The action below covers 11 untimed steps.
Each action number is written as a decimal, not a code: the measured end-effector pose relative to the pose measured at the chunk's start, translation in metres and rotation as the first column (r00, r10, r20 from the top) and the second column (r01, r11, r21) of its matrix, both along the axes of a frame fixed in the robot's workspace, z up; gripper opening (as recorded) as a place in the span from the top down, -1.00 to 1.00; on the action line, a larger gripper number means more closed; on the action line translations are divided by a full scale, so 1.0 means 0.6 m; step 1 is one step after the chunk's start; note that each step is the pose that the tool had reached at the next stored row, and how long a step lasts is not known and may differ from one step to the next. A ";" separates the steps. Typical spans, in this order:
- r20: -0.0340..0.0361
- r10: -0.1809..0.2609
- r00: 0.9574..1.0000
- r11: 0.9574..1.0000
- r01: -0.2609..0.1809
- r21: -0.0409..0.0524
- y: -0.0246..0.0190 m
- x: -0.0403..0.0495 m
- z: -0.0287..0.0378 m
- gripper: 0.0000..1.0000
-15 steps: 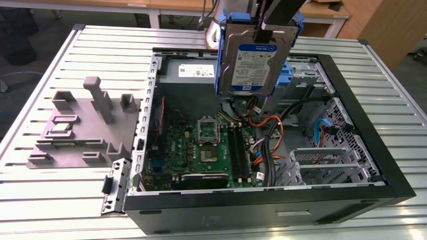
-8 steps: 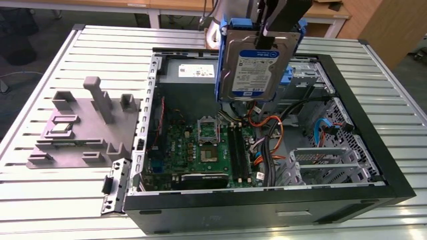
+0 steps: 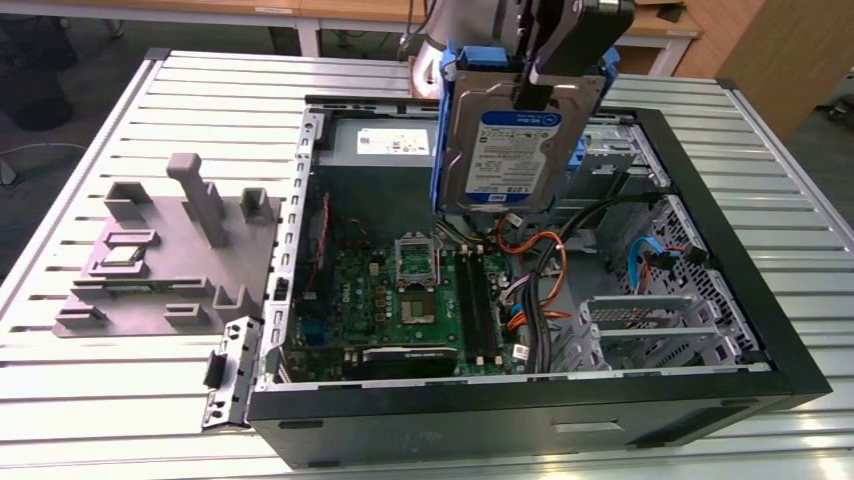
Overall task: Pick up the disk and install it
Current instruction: 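Pick up the disk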
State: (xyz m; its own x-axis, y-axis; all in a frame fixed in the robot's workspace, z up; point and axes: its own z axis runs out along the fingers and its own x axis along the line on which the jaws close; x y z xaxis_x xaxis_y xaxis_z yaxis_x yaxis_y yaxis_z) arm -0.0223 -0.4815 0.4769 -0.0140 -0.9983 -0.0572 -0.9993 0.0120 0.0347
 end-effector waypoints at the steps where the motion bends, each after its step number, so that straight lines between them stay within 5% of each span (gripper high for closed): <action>1: 0.000 0.000 1.000 1.000 0.000 0.000 -0.0016 0.000 0.000 0.30; 11: 0.000 0.000 1.000 1.000 0.000 0.000 -0.0194 0.000 -0.001 0.30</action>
